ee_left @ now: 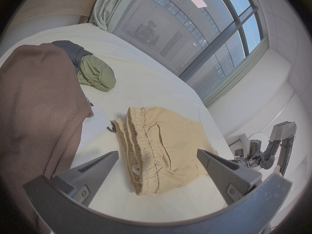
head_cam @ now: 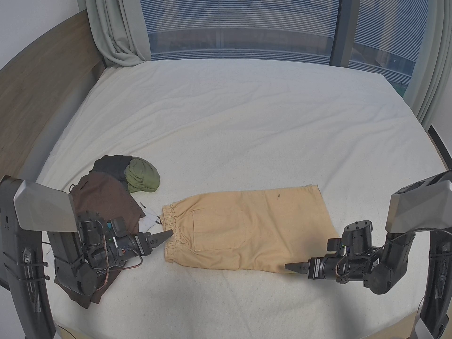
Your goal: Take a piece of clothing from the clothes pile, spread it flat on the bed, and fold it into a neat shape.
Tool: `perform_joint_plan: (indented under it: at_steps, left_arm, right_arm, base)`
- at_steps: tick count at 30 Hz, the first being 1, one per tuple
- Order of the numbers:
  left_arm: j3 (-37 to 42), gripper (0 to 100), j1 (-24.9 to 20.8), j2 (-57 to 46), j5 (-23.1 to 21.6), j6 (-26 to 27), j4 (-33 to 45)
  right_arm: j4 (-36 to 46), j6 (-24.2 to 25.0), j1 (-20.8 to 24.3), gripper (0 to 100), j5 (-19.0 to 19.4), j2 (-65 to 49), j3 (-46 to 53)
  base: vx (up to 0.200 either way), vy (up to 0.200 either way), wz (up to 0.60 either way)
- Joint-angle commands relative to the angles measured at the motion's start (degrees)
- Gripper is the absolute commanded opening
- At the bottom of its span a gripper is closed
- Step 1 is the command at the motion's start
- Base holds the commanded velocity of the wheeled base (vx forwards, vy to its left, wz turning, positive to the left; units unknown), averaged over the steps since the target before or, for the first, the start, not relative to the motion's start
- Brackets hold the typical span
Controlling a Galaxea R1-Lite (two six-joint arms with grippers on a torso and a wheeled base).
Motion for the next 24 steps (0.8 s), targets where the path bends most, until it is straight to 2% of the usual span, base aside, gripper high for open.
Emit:
perform_joint_plan:
  at_steps: [1,6,10,14,20,24]
  left_arm:
    - [-0.1,100,-0.1,1.4,0.0,0.3,-0.1]
    - [0.1,100,-0.3,2.2,0.0,0.6,-0.1]
    - [-0.3,100,-0.3,3.2,0.1,0.7,-0.1]
    - [-0.1,100,-0.4,3.4,0.1,0.6,-0.1]
    - [-0.5,100,-0.8,4.7,0.0,0.5,-0.1]
    - [-1.5,100,-0.8,6.2,0.0,0.5,-0.1]
  right_arm:
    - [0.1,-0.3,1.7,100,0.7,-1.9,2.3]
    - [-0.4,-0.4,3.9,100,0.9,-2.1,2.9]
    - [-0.7,-0.4,5.8,100,3.7,-3.9,4.4]
    - [-0.8,-0.3,7.7,100,4.6,-5.3,4.4]
    - [-2.9,0.1,7.4,100,7.7,-6.8,2.5]
    - [-2.9,0.2,7.0,100,8.0,-7.1,1.2]
  base:
    - [0.0,0.0,0.0]
    - [0.0,0.0,0.0]
    - [0.0,0.0,0.0]
    - [0.0,0.0,0.0]
    - [0.0,0.0,0.0]
    - [0.0,0.0,0.0]
